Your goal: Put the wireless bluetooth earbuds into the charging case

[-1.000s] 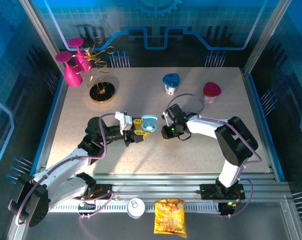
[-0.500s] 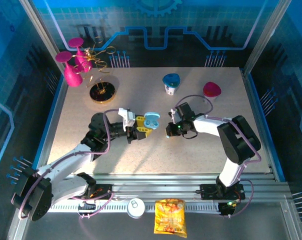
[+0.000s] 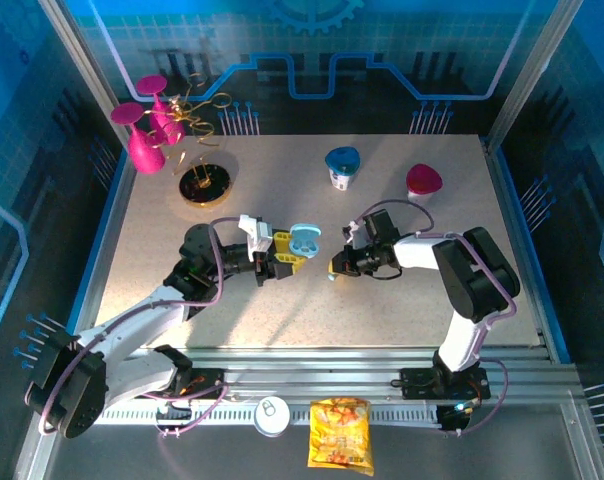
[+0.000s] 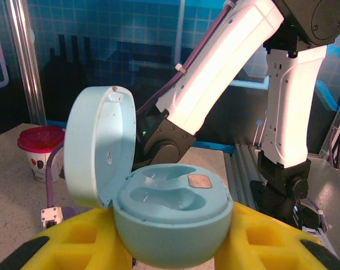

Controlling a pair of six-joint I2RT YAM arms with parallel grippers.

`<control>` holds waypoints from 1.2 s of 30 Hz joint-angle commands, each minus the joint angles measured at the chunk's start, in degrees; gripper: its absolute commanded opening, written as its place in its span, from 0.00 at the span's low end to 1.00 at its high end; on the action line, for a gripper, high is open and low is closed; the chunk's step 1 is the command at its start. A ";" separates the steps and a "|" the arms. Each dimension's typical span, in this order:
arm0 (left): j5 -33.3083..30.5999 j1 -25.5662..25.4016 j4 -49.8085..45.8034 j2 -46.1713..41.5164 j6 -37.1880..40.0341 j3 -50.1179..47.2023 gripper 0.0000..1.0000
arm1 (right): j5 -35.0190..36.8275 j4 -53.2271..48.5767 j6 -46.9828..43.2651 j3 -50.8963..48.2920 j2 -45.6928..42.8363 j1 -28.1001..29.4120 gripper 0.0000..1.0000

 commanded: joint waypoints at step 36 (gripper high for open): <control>1.63 0.45 4.99 0.77 -1.01 0.22 0.35 | 12.48 -12.71 -12.80 8.16 -0.18 5.68 0.36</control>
